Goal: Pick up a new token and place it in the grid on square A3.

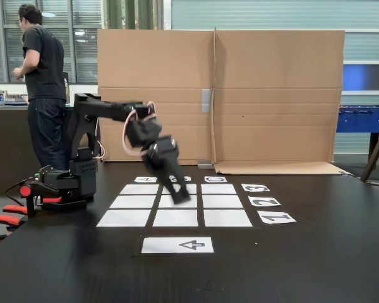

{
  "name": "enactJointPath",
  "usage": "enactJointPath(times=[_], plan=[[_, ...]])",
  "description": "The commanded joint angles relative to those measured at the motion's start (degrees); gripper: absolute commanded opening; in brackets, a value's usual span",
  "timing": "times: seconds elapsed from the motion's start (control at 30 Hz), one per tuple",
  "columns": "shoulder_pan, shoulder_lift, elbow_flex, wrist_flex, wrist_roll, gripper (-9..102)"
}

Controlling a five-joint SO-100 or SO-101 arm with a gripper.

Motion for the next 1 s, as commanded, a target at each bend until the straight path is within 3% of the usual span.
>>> enactJointPath(times=[0.0, 0.57, 0.97], plan=[[-4.31, 8.26, -0.44, 1.05, 0.62, 0], [-34.63, 32.43, 6.15, 12.57, 0.7, -1], [-49.31, 41.57, 19.86, 15.03, 0.7, -1]])
